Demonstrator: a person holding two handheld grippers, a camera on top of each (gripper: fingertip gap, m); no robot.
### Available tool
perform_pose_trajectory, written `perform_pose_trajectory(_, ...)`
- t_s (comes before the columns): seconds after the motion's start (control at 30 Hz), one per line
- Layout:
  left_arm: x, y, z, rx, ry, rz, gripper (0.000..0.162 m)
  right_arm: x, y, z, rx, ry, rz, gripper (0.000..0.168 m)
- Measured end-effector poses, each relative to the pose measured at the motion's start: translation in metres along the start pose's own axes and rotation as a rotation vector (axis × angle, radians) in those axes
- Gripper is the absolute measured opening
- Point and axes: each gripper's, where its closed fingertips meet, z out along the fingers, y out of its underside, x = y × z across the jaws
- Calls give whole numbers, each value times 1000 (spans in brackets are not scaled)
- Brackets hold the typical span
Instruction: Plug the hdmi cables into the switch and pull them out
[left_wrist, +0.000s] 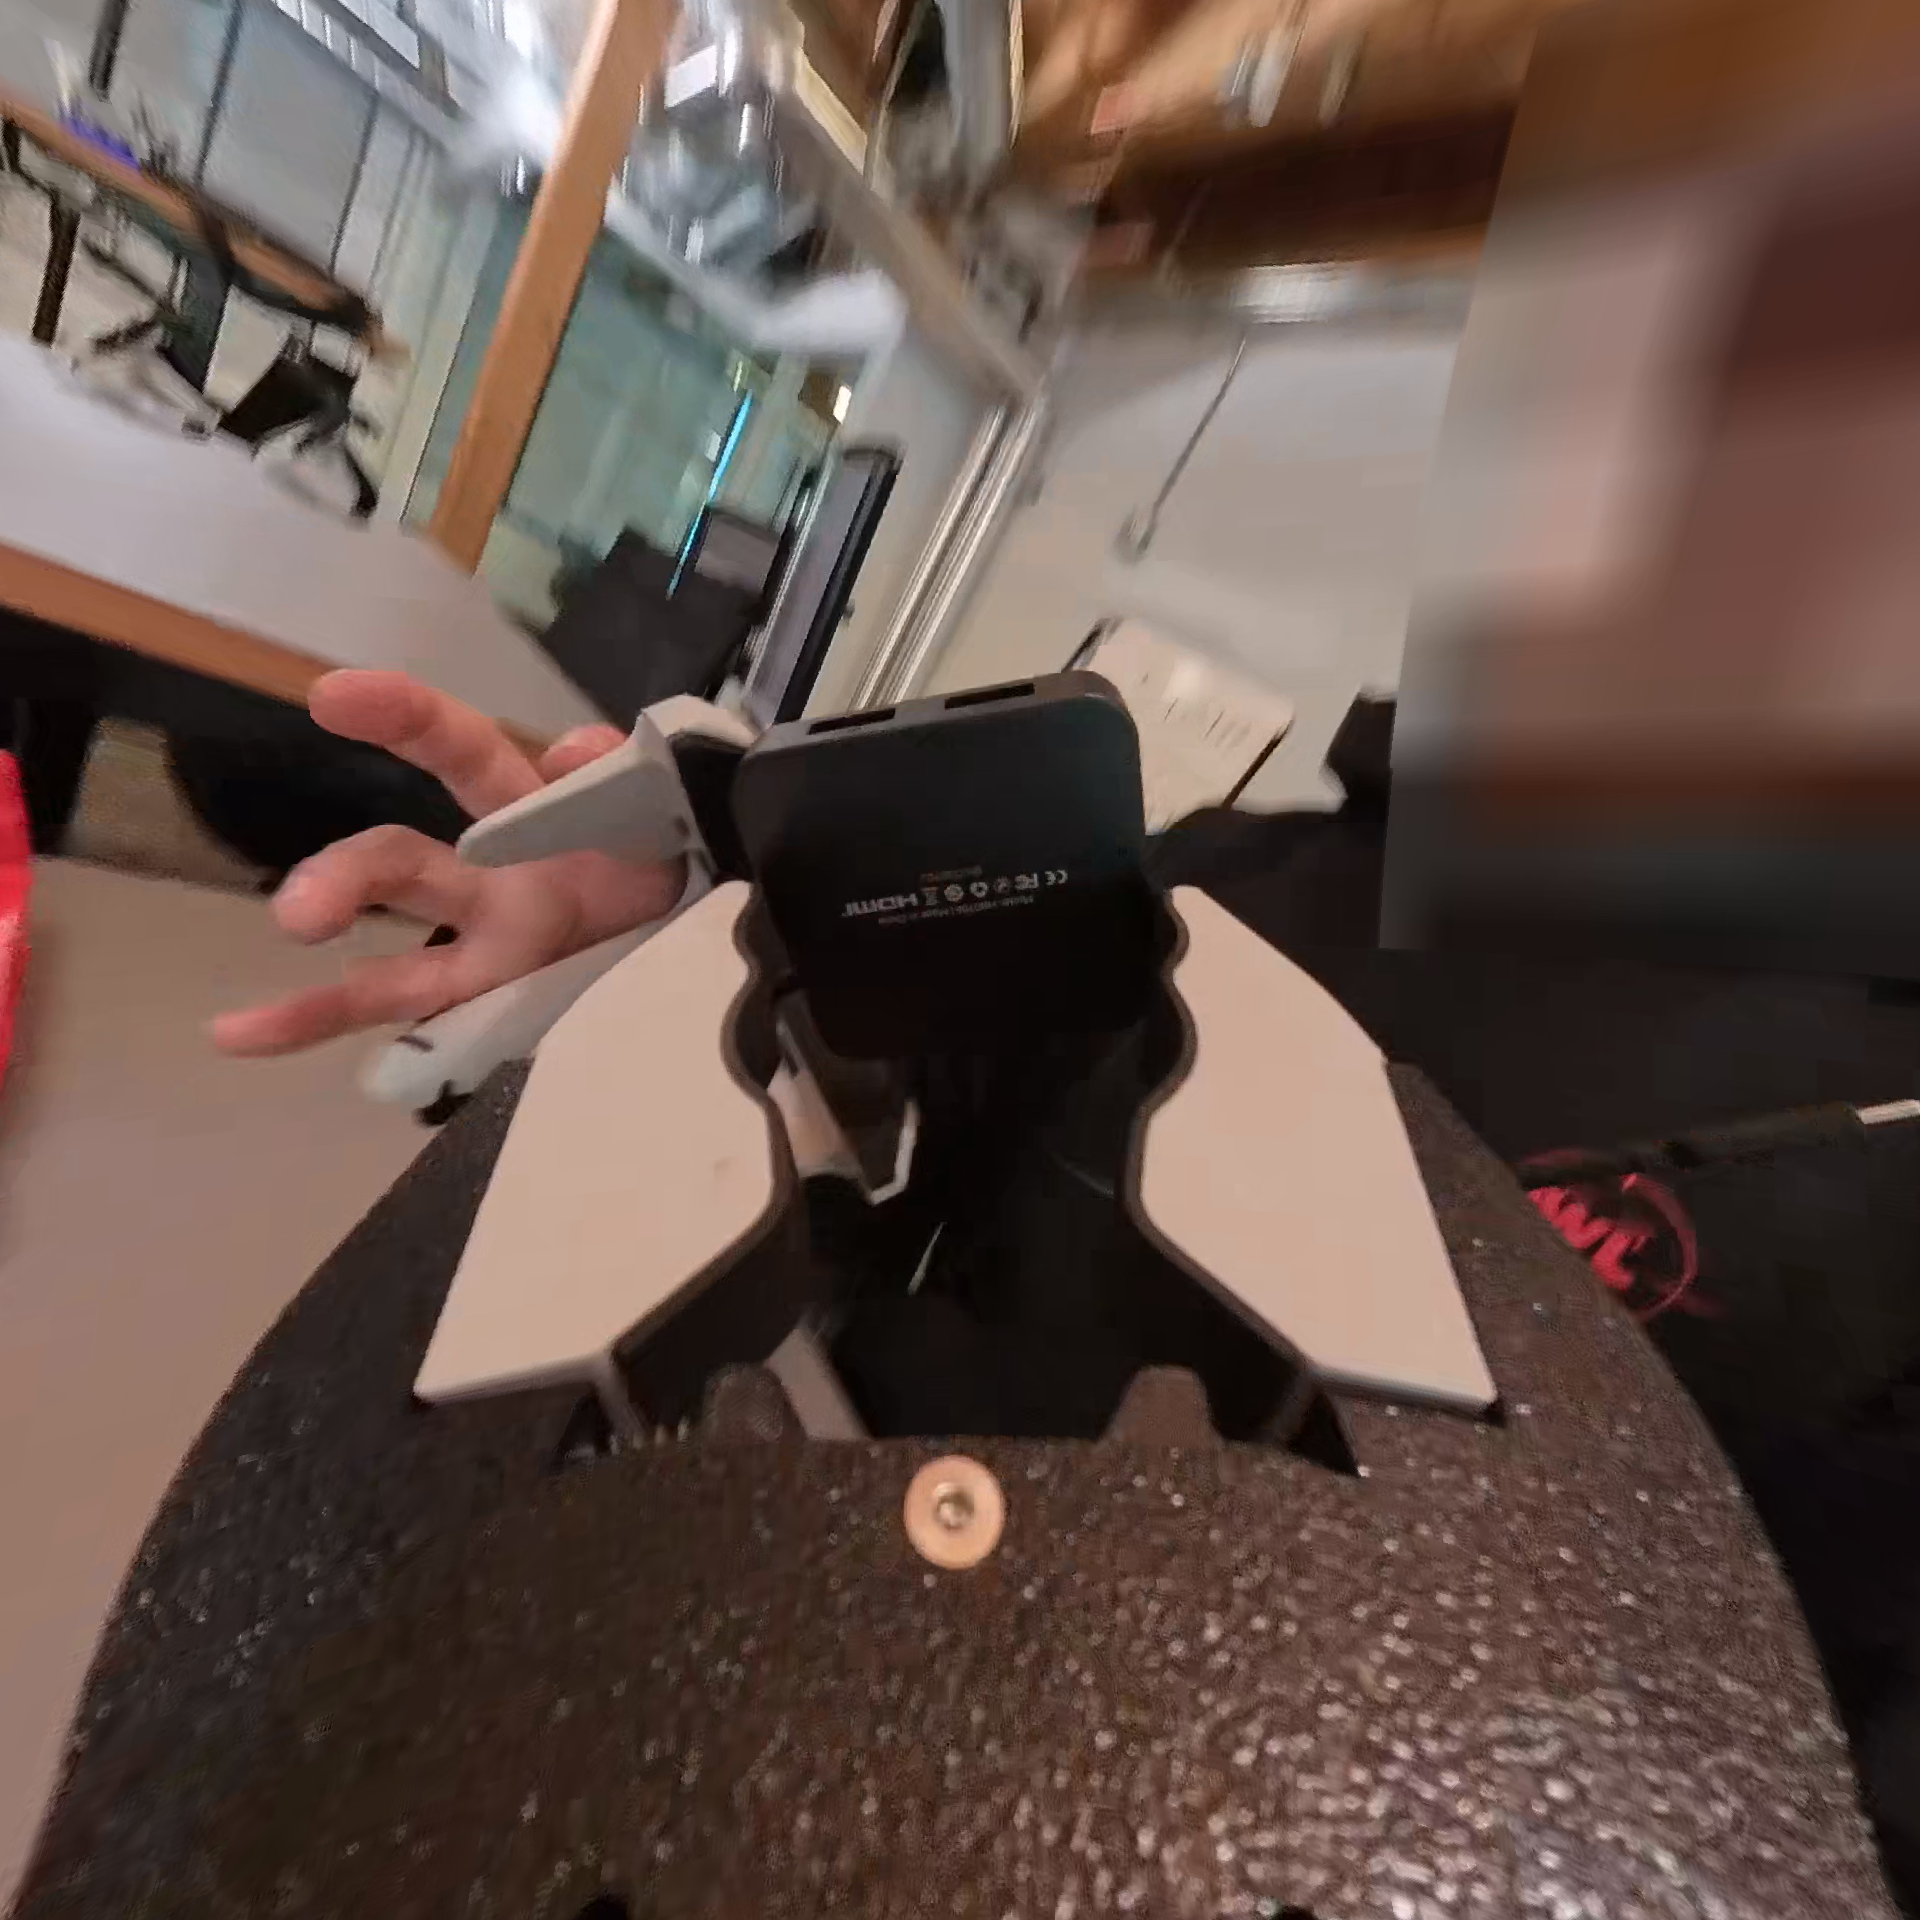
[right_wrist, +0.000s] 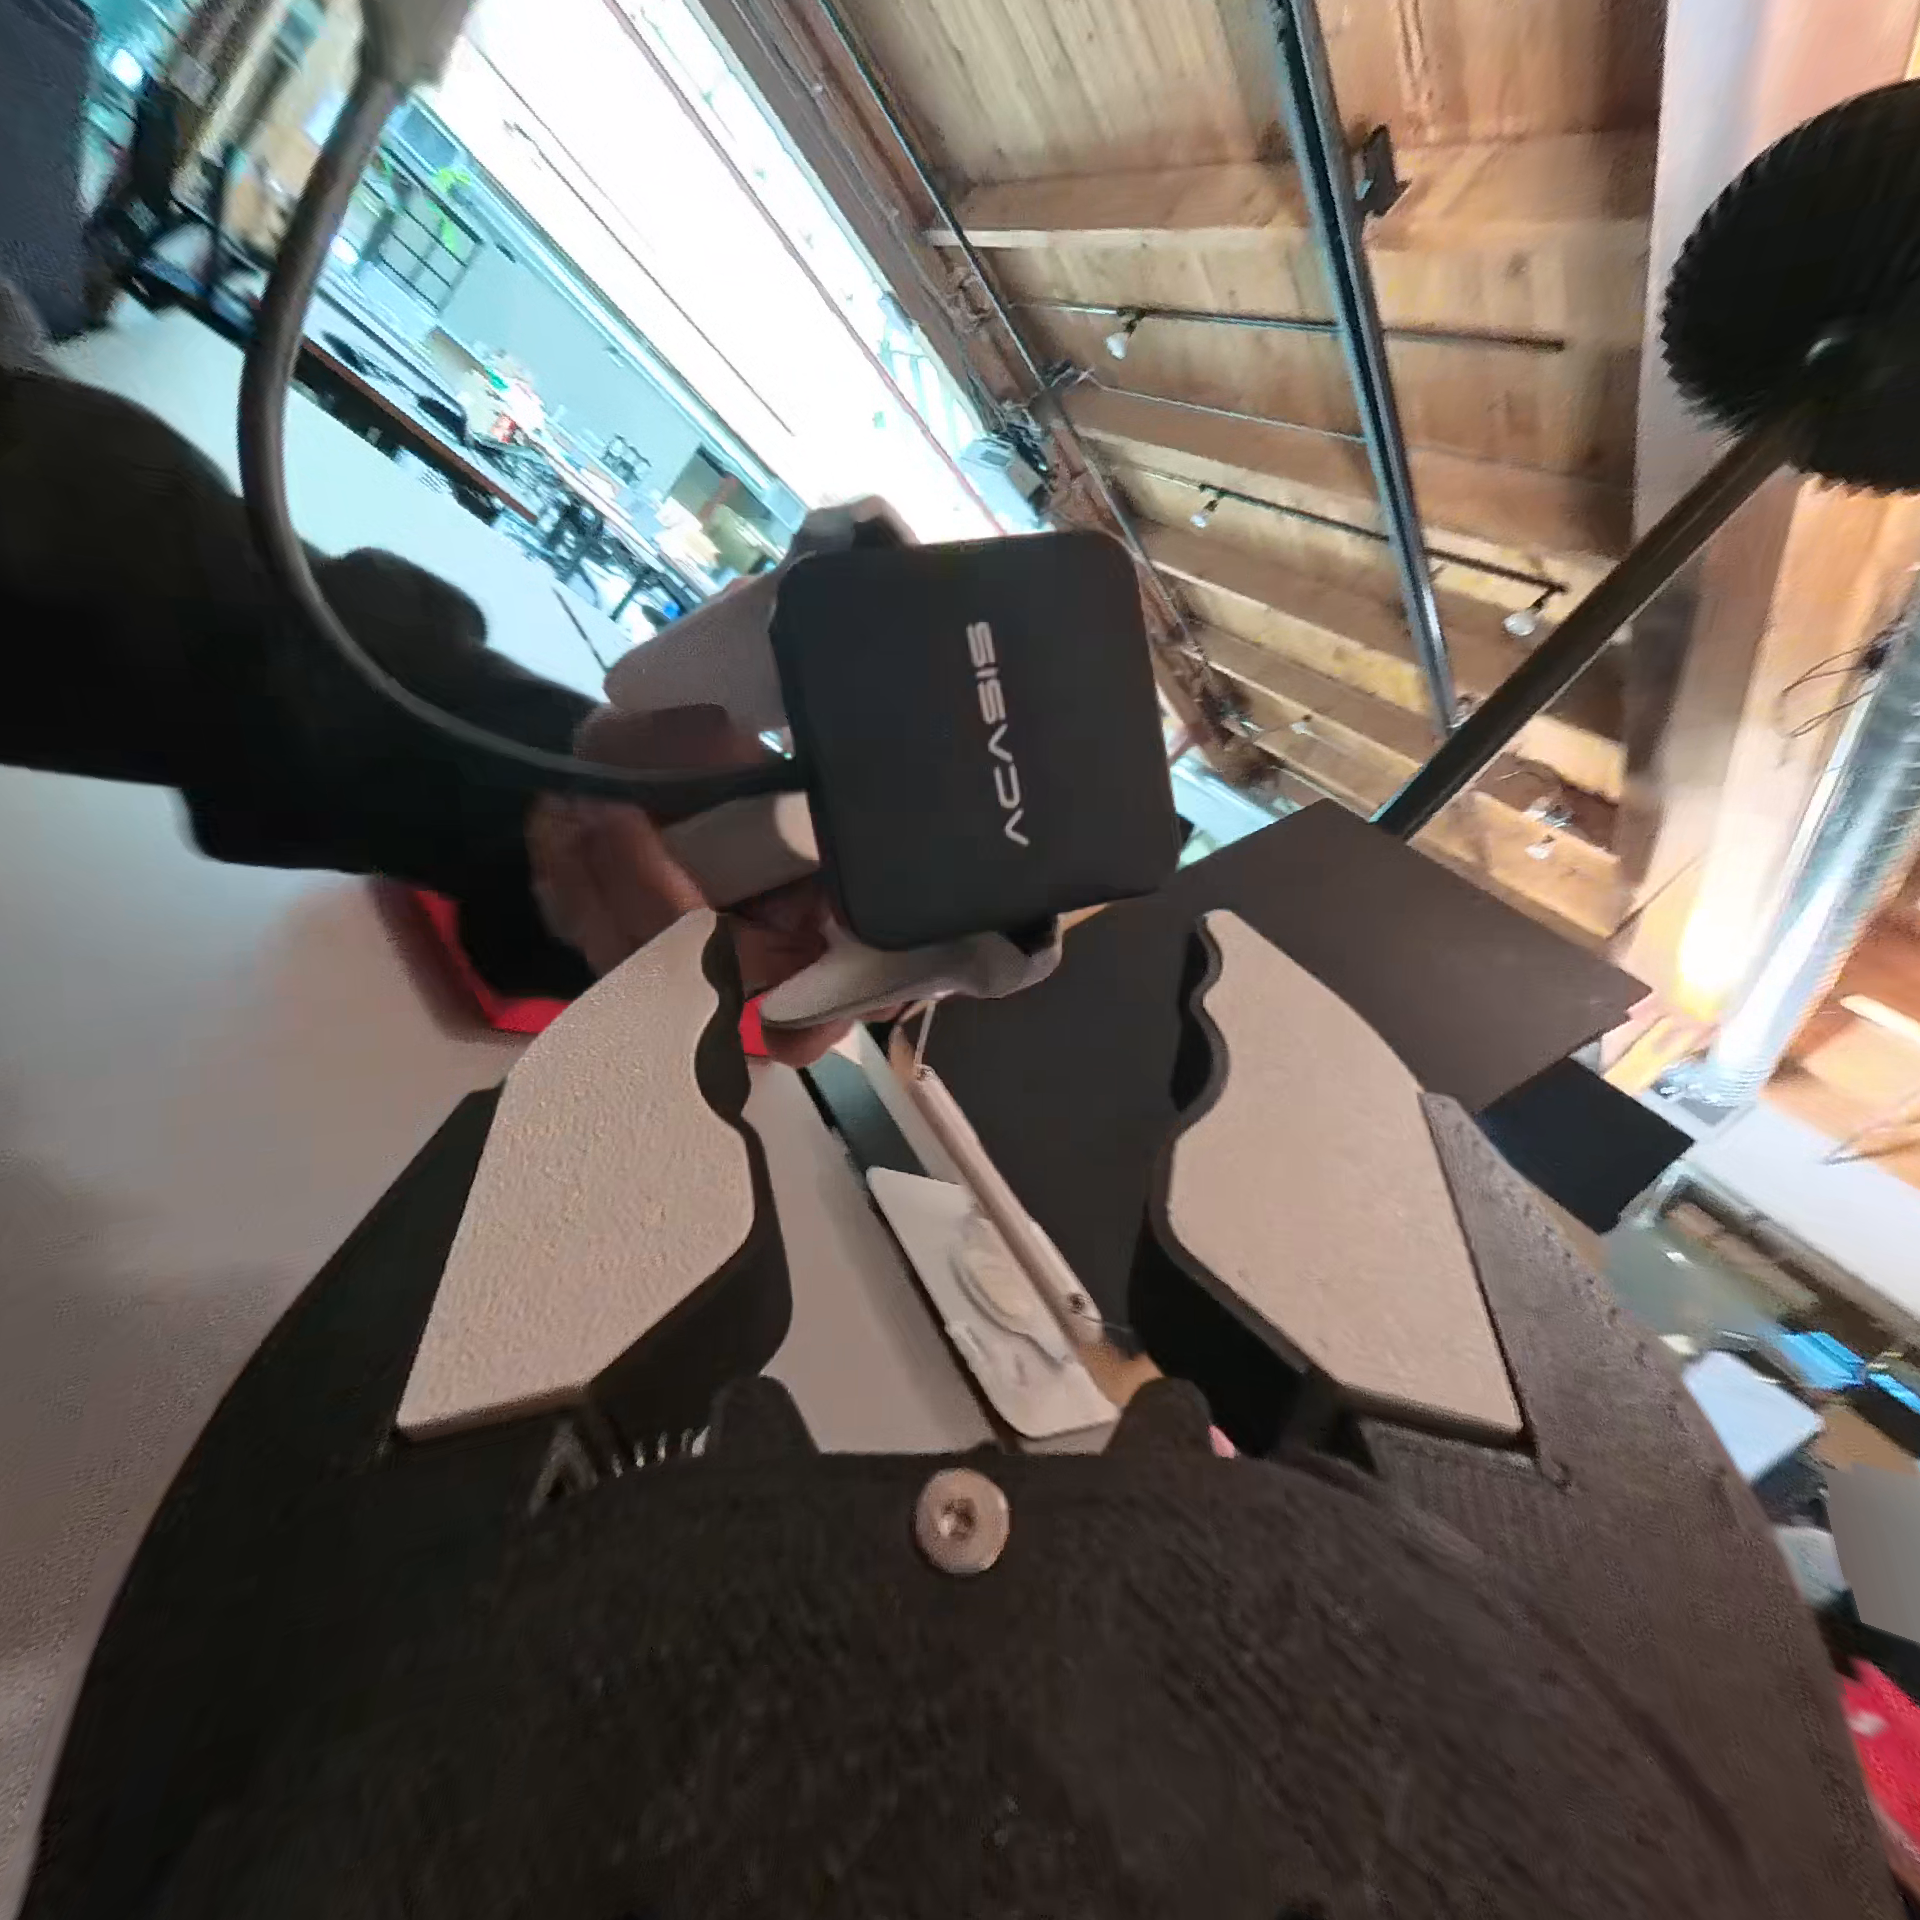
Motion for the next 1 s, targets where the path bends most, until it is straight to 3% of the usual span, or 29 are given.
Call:
perform_pose_trajectory(0.13, -2, 4, 3, 177, 81, -103, 68, 5, 2, -2, -40, -24, -62, 82)
perform_pose_trajectory(0.33, -8, 24, 7, 215, 147, -163, 68, -21, 0, -3, -29, -270, 82, 73)
perform_pose_trajectory(0.63, -17, 30, 3, 295, 159, -177, 67, -28, 11, -6, -112, -363, 174, 73)
perform_pose_trajectory(0.73, -46, 28, -26, 342, -85, -163, 69, -19, 32, -13, -192, -372, 245, 74)
perform_pose_trajectory(0.87, -80, 30, -122, 431, -548, -164, 68, -22, 71, -29, -331, -455, 415, 74)
perform_pose_trajectory(0.93, -74, 27, -169, 484, -735, -132, 63, -31, 100, -36, -415, -482, 430, 74)
perform_pose_trajectory(1.0, -53, 24, -194, 493, -834, -73, 52, -42, 124, -41, -495, -511, 460, 74)
